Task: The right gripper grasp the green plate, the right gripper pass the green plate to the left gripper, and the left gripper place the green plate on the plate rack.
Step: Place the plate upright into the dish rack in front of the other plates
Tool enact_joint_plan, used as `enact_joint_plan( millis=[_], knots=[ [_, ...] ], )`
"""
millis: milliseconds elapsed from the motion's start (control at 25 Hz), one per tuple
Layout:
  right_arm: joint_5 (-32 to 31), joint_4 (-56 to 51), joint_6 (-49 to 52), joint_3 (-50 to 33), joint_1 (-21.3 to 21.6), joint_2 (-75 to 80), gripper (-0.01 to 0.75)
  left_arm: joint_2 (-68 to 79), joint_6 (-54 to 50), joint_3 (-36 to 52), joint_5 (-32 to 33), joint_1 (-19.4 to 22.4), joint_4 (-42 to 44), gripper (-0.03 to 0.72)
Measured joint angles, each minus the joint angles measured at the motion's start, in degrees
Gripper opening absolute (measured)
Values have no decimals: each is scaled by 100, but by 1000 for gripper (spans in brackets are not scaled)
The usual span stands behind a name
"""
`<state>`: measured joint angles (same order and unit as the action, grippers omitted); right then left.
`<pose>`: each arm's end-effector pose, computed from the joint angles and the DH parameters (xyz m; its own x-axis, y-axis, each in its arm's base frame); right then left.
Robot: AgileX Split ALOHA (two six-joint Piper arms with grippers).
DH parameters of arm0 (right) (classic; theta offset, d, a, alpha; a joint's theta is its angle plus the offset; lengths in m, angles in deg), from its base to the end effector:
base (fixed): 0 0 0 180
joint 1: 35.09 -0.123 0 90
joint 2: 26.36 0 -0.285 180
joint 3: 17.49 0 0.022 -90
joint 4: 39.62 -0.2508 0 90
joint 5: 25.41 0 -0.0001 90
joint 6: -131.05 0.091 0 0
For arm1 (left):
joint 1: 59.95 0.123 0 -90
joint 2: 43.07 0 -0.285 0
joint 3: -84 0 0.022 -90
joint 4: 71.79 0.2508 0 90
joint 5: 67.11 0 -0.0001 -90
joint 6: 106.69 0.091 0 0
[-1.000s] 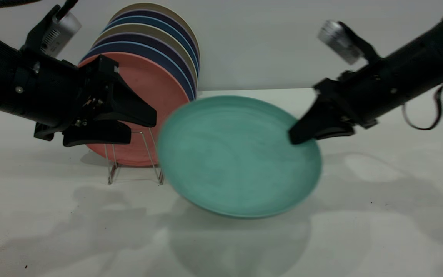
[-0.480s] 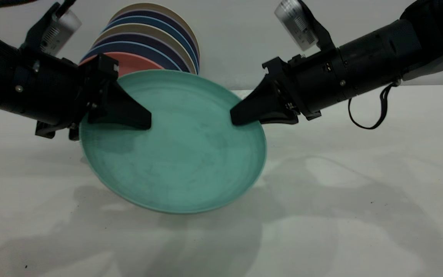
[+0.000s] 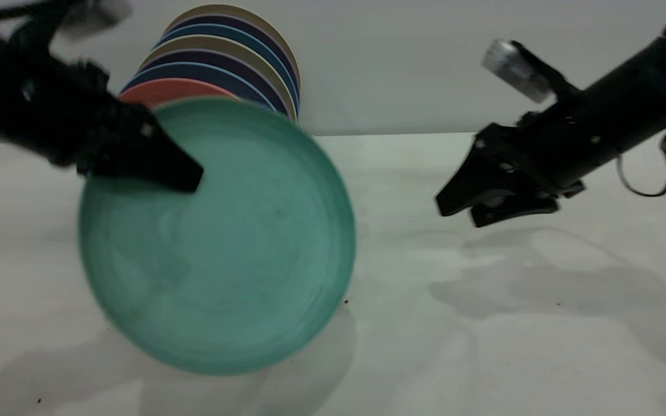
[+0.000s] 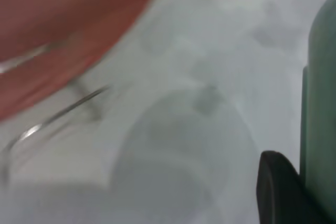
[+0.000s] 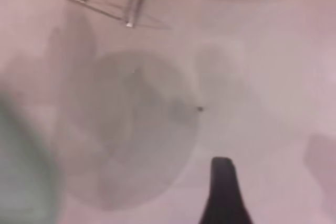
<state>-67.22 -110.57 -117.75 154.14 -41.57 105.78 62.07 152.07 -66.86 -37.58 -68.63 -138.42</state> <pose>0.3865 0.1017 0.0899 -0.8900 -0.1509 -0.4303 -0.3920 0.7353 0.5528 0.3037 -0.0881 0.1708 -0.7006 0.3430 -0.6257 0.5822 0.7818 -0.2233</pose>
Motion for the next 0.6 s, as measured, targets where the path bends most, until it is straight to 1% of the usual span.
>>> enact_joint_plan(
  millis=[40,120,200,240,320,400,480,600],
  knots=[
    [-31,29,13,0,96,0,589,-42,-174,-217,413,0,567,121],
    [-114,68,23,0,284,0,595,-80,-545,-701,1196,-5,1624,121],
    [-136,84,31,0,478,0,590,-87,-993,-1126,1771,-5,2674,121],
    [-136,84,31,0,586,0,584,-87,-1200,-1338,1922,-5,3236,121],
    [-136,100,25,0,769,0,575,-87,-1410,-1678,2048,-5,4253,121],
    [-142,100,25,0,926,0,573,-87,-1323,-1993,2078,0,4975,121],
    [-142,100,25,0,1021,0,573,-87,-895,-2214,2086,0,5415,121],
    [-142,100,25,0,1072,0,573,-87,226,-2451,1944,0,5457,121]
  ],
)
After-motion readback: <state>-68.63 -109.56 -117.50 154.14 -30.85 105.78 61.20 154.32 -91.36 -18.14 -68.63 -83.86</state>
